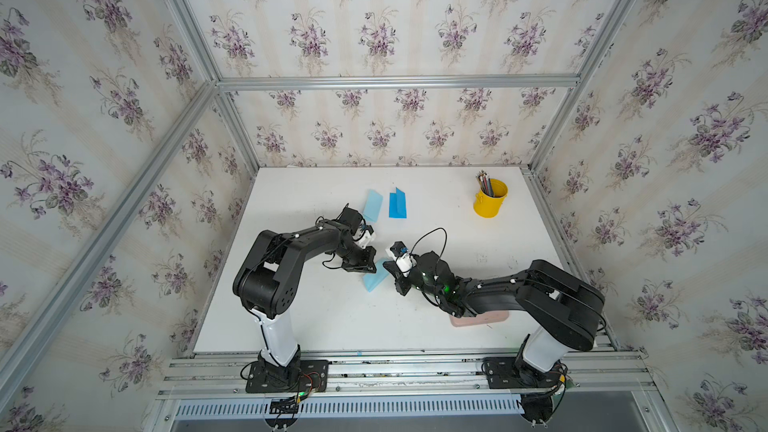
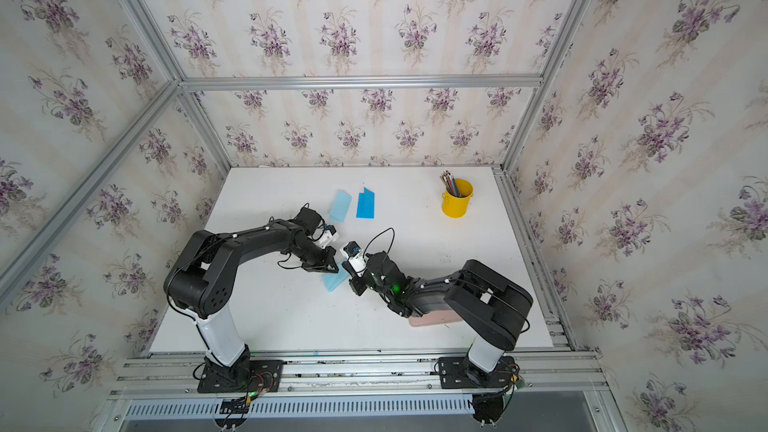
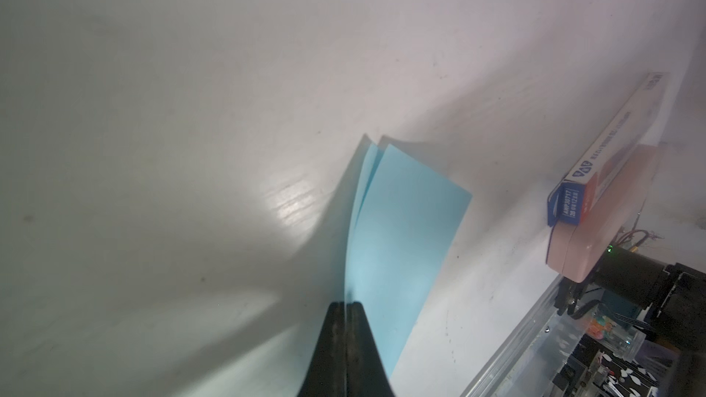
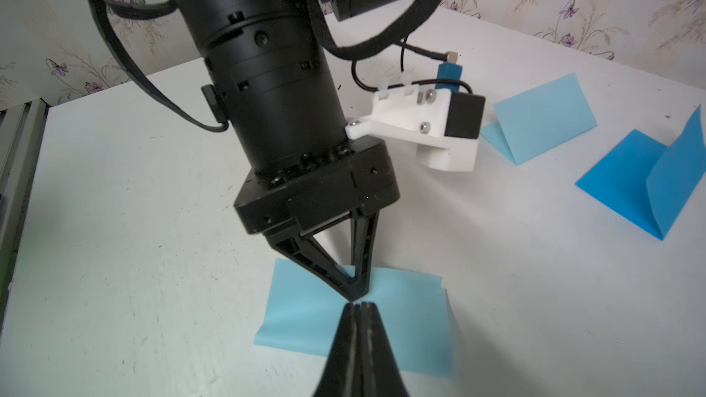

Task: Fold the square paper along the opposite sides
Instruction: Smooth out the paper at the center of the board.

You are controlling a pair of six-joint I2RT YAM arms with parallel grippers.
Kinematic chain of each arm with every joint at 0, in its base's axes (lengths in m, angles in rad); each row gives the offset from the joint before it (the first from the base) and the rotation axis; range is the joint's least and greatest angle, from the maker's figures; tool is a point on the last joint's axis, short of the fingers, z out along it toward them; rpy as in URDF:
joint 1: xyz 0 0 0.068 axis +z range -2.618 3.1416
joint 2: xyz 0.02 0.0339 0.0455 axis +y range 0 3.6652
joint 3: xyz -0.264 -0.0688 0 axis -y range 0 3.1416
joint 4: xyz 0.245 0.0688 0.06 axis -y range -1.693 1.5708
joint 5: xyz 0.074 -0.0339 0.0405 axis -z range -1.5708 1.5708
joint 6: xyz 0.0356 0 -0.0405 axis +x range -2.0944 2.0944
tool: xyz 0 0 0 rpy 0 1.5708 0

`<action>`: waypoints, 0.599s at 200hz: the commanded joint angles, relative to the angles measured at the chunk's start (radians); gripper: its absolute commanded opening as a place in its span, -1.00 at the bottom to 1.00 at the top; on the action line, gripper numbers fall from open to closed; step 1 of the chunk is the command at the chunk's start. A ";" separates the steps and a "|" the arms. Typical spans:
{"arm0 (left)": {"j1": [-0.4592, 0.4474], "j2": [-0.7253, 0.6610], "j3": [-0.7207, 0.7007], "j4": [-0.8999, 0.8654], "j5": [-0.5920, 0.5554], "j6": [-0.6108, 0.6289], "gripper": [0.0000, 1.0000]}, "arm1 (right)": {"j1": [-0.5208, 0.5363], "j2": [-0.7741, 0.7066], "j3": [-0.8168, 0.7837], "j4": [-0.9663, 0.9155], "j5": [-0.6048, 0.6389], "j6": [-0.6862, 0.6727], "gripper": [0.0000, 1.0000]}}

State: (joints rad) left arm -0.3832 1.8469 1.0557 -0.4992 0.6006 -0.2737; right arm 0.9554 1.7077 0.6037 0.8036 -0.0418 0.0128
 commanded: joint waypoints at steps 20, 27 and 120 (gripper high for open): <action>0.000 -0.025 -0.038 0.075 -0.003 -0.034 -1.00 | 0.005 0.087 0.044 0.019 -0.023 0.002 -1.00; 0.001 -0.028 -0.042 0.081 -0.002 -0.035 -1.00 | 0.008 0.100 0.051 0.017 -0.023 -0.001 -1.00; 0.004 -0.029 -0.068 0.108 0.013 -0.029 -1.00 | 0.011 0.231 0.089 0.032 0.002 -0.030 -1.00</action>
State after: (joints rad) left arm -0.3801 1.8214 0.9894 -0.3931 0.6201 -0.3069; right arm 0.9638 1.9217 0.6857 0.8104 -0.0605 0.0002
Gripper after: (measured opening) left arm 0.061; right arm 0.067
